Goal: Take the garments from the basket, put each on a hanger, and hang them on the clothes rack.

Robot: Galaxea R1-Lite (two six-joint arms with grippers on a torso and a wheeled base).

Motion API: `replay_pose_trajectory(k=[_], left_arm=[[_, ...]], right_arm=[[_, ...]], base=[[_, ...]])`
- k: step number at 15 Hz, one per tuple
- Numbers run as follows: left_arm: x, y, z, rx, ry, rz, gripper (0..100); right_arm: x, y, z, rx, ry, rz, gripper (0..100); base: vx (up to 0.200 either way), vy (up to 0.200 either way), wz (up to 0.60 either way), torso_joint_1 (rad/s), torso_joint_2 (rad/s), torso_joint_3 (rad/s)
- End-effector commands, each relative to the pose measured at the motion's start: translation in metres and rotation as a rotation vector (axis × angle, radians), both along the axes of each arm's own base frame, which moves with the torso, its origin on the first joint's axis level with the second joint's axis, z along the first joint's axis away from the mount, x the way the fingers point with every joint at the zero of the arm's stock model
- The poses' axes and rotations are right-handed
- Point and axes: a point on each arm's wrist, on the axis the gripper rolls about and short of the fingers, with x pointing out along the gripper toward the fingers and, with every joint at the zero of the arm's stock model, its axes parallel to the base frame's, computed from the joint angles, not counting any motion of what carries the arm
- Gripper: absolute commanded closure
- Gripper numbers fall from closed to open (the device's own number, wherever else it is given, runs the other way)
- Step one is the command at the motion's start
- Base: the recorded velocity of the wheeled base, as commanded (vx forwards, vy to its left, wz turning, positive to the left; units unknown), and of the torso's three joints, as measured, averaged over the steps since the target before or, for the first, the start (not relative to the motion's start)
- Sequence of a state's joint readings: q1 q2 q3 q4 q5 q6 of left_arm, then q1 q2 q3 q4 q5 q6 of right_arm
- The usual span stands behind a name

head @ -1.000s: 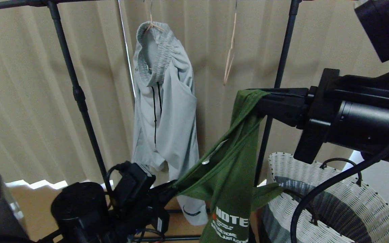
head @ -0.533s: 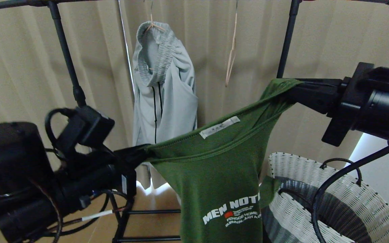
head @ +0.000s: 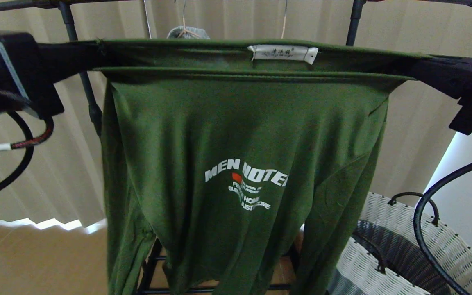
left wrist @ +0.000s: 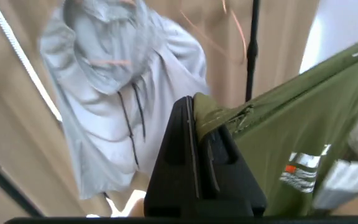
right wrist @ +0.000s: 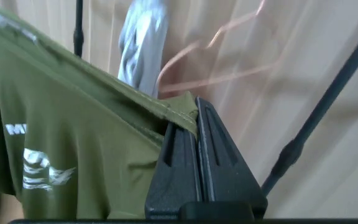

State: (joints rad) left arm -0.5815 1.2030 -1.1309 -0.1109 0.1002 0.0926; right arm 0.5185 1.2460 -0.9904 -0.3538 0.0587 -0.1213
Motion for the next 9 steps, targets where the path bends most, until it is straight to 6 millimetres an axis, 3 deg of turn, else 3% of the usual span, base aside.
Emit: replay_pose_trajectory(k=[1,9], left_arm=[[-0.0034,-0.0062,-0.0042,-0.066,0.060,-0.026,100],[-0.0069,-0.0128,-0.0044,-0.089,0.076,-0.074,100]], right_arm=[[0.0018,-0.0008,0.0010,0.028,0.016,-0.008,100],[0.0005,-0.0015,0.0075,0.042,-0.002,-0.009,100]], base=[[0.000,0.000,0.00,0.000,0.00,0.000],[0.000,0.000,0.00,0.000,0.00,0.000]])
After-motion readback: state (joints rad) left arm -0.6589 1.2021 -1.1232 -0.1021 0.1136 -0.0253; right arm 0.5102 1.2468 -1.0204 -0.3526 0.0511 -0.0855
